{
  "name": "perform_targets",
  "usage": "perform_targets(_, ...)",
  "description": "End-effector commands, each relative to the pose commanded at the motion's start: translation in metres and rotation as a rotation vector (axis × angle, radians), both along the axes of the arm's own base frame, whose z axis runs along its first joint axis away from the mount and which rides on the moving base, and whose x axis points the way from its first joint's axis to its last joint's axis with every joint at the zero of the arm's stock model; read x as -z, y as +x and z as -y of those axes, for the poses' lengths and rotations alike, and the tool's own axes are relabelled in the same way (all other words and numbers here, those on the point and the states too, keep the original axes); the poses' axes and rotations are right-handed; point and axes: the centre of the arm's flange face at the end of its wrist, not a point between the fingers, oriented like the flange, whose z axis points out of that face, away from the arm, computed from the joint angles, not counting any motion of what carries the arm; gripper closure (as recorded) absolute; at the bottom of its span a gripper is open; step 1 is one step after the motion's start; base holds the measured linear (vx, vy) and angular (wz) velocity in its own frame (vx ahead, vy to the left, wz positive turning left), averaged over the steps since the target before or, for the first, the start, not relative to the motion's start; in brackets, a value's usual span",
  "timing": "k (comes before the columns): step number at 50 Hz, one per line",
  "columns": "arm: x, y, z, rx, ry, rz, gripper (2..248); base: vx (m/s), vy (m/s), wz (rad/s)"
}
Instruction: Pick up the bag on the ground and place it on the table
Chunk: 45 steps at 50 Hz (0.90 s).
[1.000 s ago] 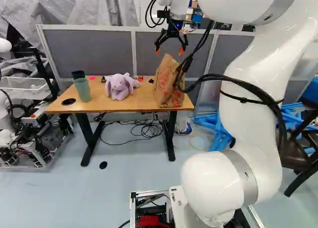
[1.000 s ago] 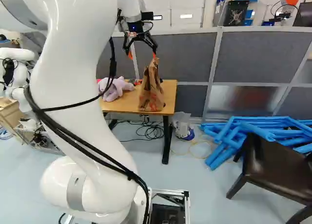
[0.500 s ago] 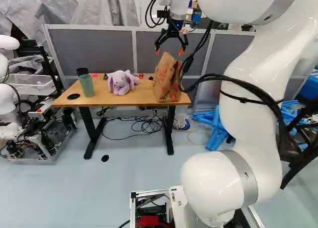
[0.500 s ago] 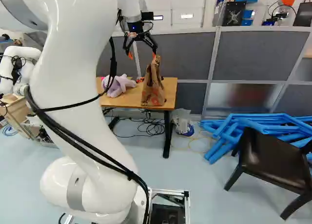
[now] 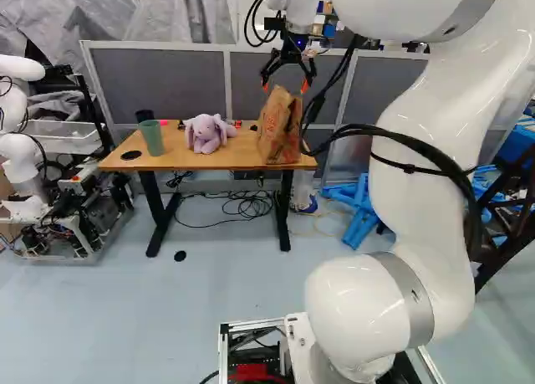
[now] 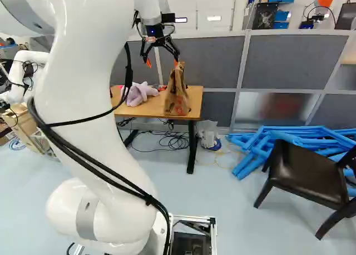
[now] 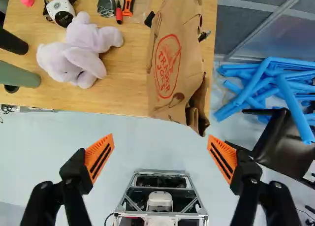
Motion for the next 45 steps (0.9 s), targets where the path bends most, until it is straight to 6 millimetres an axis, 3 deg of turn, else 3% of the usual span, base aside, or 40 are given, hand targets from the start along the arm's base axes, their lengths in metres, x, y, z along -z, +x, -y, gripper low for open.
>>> perform_targets(32, 0.0000, 0.0000, 0.0000, 0.000, 0.000, 0.000, 3, -0.116, 0.000, 0.012)
perform_targets(45, 0.0000, 0.0000, 0.0000, 0.000, 0.000, 0.000, 3, -0.018, 0.000, 0.003)
